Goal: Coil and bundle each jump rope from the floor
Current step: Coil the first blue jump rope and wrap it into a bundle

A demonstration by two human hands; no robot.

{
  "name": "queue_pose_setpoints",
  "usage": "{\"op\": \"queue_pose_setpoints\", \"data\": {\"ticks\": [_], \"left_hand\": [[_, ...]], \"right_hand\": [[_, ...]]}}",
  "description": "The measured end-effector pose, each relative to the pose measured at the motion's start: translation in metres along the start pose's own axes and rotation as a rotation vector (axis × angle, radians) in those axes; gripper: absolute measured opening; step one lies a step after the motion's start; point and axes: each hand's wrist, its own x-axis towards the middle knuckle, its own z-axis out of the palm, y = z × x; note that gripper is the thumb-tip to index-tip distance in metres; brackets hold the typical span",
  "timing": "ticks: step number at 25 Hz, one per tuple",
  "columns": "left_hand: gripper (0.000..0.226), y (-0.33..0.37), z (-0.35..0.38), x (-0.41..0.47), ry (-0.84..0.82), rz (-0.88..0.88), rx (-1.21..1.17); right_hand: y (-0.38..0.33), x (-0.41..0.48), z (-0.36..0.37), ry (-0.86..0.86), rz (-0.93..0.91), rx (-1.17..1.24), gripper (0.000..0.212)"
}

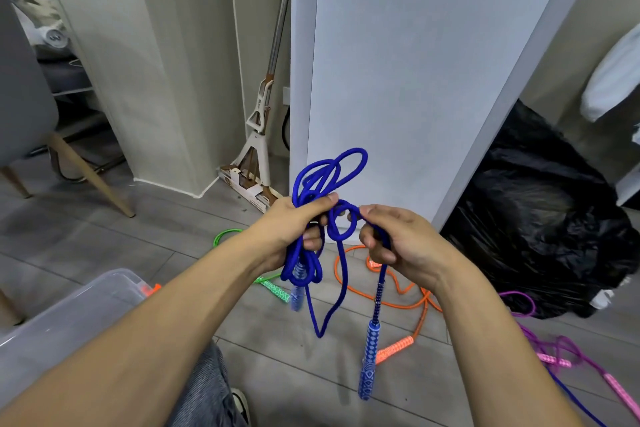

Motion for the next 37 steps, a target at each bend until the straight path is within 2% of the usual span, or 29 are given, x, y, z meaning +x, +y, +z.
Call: {"op": "queue_pose_setpoints", "data": {"ticks": [4,6,9,11,13,17,18,20,23,26,28,30,33,35,37], "left_hand": [[0.028,-0.001,0.003,-0.007,-0.09,0.02,0.077],[0.029,-0.003,0.002,-0.006,-0.09,-0.056,0.082],[0.026,-0.002,0.001,-0.008,-0.176,-0.218,0.043],[0.02,-0.003,0.002,-0.008,-0.191,-0.151,0.153],[0.014,-0.003,0.004,-0.005,-0.033,-0.026,0.142],[0.008,0.006,-0.016,0.013,0.571,0.082,-0.167],[0.008,0.005,-0.022,0.015,0.664,0.066,-0.175],[0.007,0.002,-0.03,0.016,0.735,0.038,-0.097],[0.007,-0.002,-0.03,0.012,0.631,0.134,0.238],[0.019,0.001,-0.023,0.004,0.266,0.245,0.462],[0.022,-0.001,-0.014,-0.002,-0.001,0.206,0.629],[0.017,-0.005,-0.005,-0.005,-0.133,0.133,0.729],[0.008,-0.009,0.0,-0.003,-0.126,0.12,0.697],[0.009,-0.009,-0.002,0.001,-0.006,0.184,0.603],[0.011,-0.008,-0.007,0.006,0.116,0.232,0.369]], "right_hand": [[-0.001,-0.001,-0.003,-0.076,-0.046,-0.12,0.028],[0.002,-0.001,-0.004,-0.084,-0.052,-0.182,0.022],[0.004,0.003,-0.006,0.069,-0.115,-0.135,0.008],[0.005,0.005,-0.009,0.126,-0.144,-0.166,0.009],[0.008,0.004,-0.011,0.118,-0.136,-0.25,0.013],[0.01,-0.001,-0.023,0.054,-0.009,-0.295,0.021],[0.01,-0.002,-0.026,0.031,0.016,-0.287,0.019],[0.009,-0.004,-0.03,0.032,0.045,-0.31,0.014],[0.009,-0.002,-0.034,0.201,-0.039,-0.488,0.026],[0.007,-0.003,-0.029,0.181,-0.151,-0.561,0.025],[0.004,-0.004,-0.021,0.132,-0.171,-0.537,0.025],[0.001,-0.006,-0.016,0.099,-0.188,-0.516,0.034],[0.0,-0.007,-0.012,0.071,-0.188,-0.449,0.035],[0.003,-0.006,-0.014,0.071,-0.175,-0.352,0.031],[0.007,-0.004,-0.023,0.1,-0.145,-0.268,0.018]]}}
